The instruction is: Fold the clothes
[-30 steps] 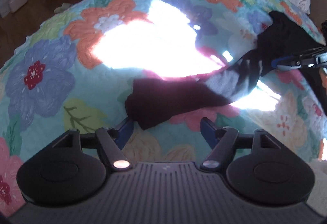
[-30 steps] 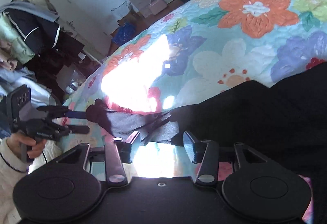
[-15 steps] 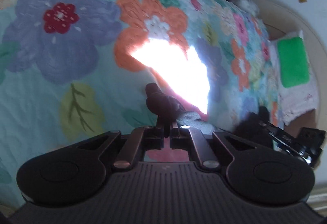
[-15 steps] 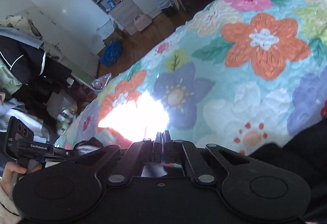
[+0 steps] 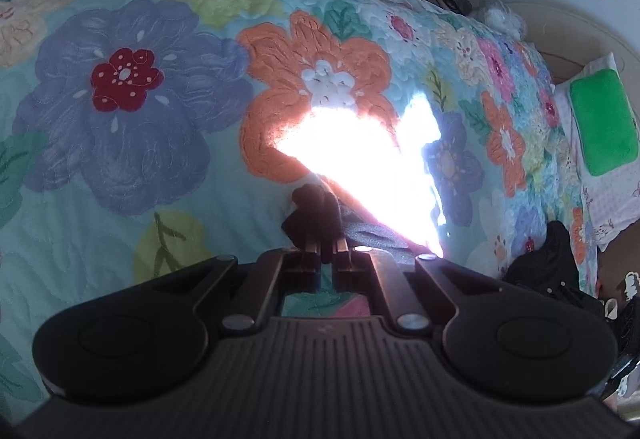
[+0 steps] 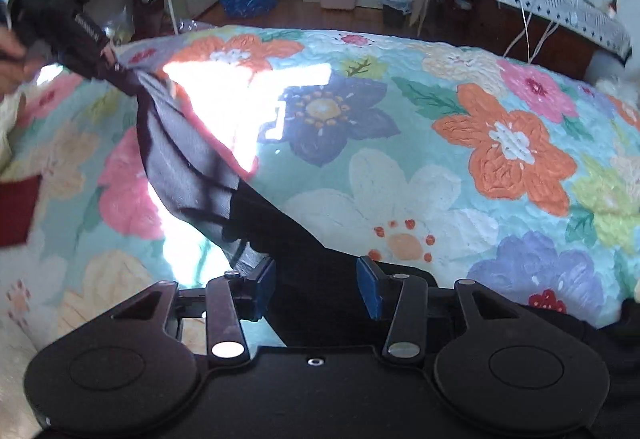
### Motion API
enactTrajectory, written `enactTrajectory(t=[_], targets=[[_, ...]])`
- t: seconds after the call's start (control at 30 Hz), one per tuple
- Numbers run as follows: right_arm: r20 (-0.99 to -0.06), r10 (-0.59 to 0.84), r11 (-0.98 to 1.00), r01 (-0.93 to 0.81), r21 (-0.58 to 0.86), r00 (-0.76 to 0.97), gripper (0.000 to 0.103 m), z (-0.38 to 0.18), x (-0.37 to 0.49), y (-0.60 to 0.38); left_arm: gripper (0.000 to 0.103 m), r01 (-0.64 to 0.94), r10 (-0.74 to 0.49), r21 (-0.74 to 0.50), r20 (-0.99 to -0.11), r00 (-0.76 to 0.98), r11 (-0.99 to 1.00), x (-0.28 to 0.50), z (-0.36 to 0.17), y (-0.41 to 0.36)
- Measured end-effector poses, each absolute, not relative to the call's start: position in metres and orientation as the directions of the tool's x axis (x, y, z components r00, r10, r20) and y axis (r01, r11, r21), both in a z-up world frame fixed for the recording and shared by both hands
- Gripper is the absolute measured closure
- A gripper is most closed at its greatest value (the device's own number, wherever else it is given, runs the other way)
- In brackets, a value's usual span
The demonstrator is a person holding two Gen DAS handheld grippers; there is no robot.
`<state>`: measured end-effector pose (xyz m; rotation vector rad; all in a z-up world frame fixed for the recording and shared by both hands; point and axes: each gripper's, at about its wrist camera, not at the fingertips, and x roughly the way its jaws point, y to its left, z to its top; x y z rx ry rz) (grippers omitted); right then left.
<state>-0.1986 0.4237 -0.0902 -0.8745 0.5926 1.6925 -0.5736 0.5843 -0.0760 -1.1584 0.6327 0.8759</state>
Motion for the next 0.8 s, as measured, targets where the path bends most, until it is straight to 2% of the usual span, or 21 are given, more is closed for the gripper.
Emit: enactTrajectory(t=[0.13,0.17,0.2,0.23,0.33,0.4,0.47,0.53,0.67,0.7,0.73,0.8], targets=[[-0.789,0.604,-0.351,-0.926,-0.141,-0.109,0.054,-0.107,-0.213,0.431,0.099,-0.855,0.247,-0.498,-0.818,0.519,0.146,-0.573,-0.081,0.588],[-0.783,0.61,-0.356,-0.924,-0.137,-0.119,0.061,-0.108,-0.215,0.434,0.099,-0.856,0.242,-0.496,-0.821,0.517,0.144,-0.573,-0.083,0.589],[-0.784,0.601,-0.355,-0.93,-0.091,-0.153,0.088,-0.108,-0.214,0.438,0.099,-0.859,0.238,-0.493,-0.825,0.512,0.141,-0.573,-0.085,0.591],[-0.79,0.584,-0.344,-0.938,-0.035,-0.185,0.092,-0.108,-0.211,0.444,0.099,-0.861,0.232,-0.49,-0.829,0.508,0.135,-0.573,-0.087,0.593],[-0.753,0.616,-0.238,-0.966,0.103,-0.232,0.093,-0.098,-0.192,0.459,0.099,-0.858,0.207,-0.504,-0.833,0.514,0.103,-0.576,-0.094,0.6],[-0.714,0.633,-0.122,-0.949,0.291,-0.3,0.093,-0.093,-0.165,0.471,0.099,-0.855,0.182,-0.515,-0.836,0.517,0.062,-0.579,-0.101,0.606],[-0.684,0.658,-0.011,-0.912,0.41,-0.315,0.095,-0.094,-0.142,0.483,0.099,-0.858,0.15,-0.514,-0.847,0.511,0.022,-0.581,-0.108,0.612],[-0.707,0.659,0.076,-0.913,0.402,-0.256,0.096,-0.096,-0.132,0.497,0.097,-0.862,0.121,-0.507,-0.856,0.503,-0.011,-0.58,-0.112,0.617],[-0.786,0.616,0.233,-0.942,0.244,-0.051,0.094,-0.097,-0.136,0.508,0.092,-0.881,0.116,-0.472,-0.876,0.468,-0.016,-0.571,-0.106,0.624],[-0.791,0.611,0.279,-0.934,0.225,-0.008,0.09,-0.094,-0.136,0.502,0.082,-0.891,0.147,-0.454,-0.881,0.451,0.011,-0.569,-0.098,0.622],[-0.791,0.611,0.331,-0.915,0.229,0.024,0.09,-0.09,-0.134,0.493,0.062,-0.9,0.178,-0.434,-0.883,0.434,0.037,-0.567,-0.091,0.619],[-0.771,0.635,0.391,-0.881,0.265,0.051,0.09,-0.08,-0.128,0.463,0.045,-0.925,0.265,-0.353,-0.887,0.378,0.141,-0.558,-0.075,0.607]])
